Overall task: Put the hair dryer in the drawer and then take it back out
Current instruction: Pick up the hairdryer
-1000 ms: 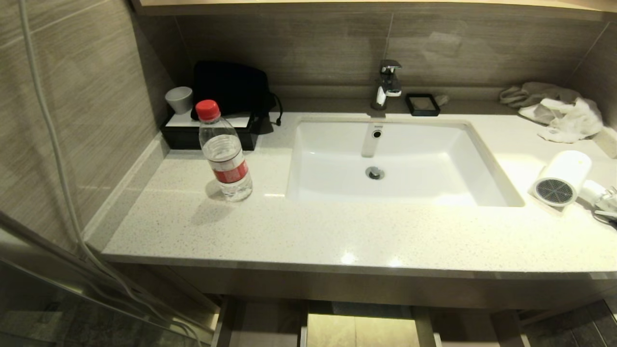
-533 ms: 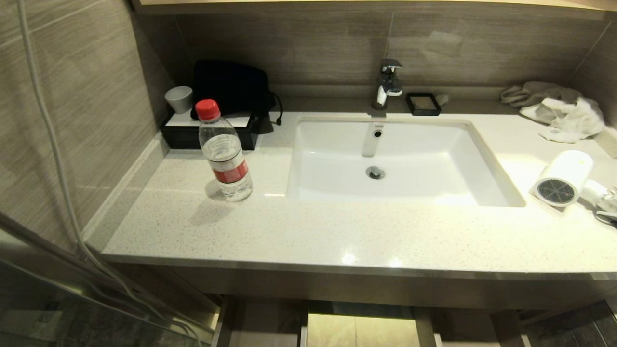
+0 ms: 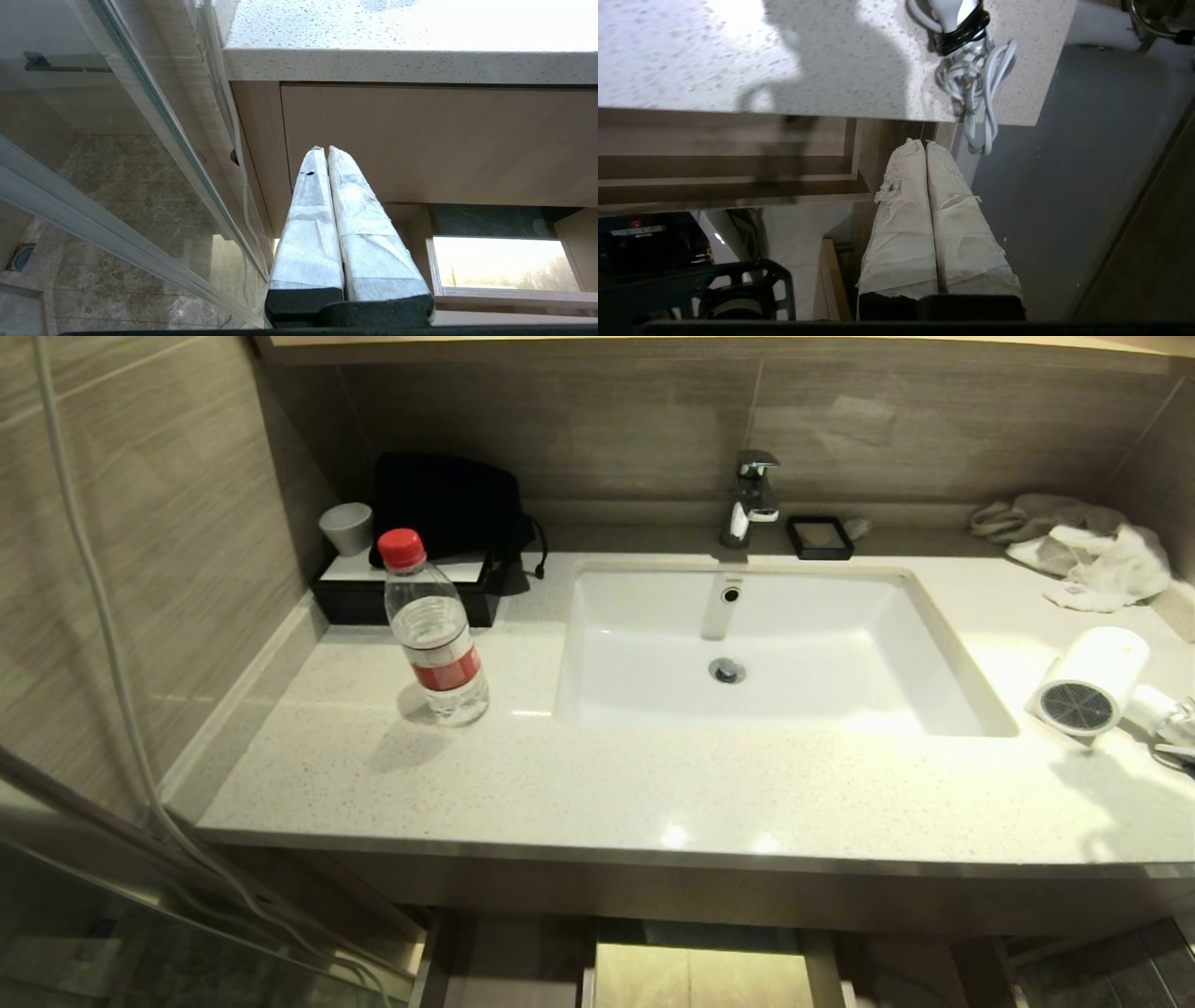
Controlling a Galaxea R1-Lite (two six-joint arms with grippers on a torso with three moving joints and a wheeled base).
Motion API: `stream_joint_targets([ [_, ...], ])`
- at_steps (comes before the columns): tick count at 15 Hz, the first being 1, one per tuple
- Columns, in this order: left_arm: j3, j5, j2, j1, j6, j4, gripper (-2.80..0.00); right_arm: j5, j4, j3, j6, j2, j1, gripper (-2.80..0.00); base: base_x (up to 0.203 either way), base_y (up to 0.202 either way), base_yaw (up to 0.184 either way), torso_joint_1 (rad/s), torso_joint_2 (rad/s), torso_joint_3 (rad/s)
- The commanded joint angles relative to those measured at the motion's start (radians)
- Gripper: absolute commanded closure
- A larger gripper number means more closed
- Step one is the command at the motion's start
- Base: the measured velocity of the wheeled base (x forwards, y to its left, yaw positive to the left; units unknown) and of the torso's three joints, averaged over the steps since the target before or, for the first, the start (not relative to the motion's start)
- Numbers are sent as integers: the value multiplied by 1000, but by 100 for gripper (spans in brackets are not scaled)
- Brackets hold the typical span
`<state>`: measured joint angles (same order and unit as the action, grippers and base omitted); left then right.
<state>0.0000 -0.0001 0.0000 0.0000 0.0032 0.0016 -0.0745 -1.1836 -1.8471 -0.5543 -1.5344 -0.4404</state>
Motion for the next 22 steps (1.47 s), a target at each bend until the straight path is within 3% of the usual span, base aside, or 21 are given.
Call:
stream_joint_targets([
  [1,0,0,0,0,0,0,0,-31,18,-40,-90,-163,-35,0,0,0,0,0,0,0],
  [4,0,0,0,0,0,0,0,-43,113,-61,-145,-250,-36,0,0,0,0,0,0,0],
  [5,0,0,0,0,0,0,0,-43,133,-60,-187,-259,-35,-280,0,0,0,0,0,0],
  [7,0,0,0,0,0,0,0,-40,148,-48,-257,-285,-18,-280,0,0,0,0,0,0],
  [12,0,0,0,0,0,0,0,73,162,-53,-275,-324,-3,-280,0,0,0,0,0,0],
  [20,0,0,0,0,0,0,0,81,170,-55,-400,-362,-64,-280,0,0,0,0,0,0],
  [22,0,0,0,0,0,0,0,93,162,-59,-400,-385,-76,-280,0,0,0,0,0,0],
])
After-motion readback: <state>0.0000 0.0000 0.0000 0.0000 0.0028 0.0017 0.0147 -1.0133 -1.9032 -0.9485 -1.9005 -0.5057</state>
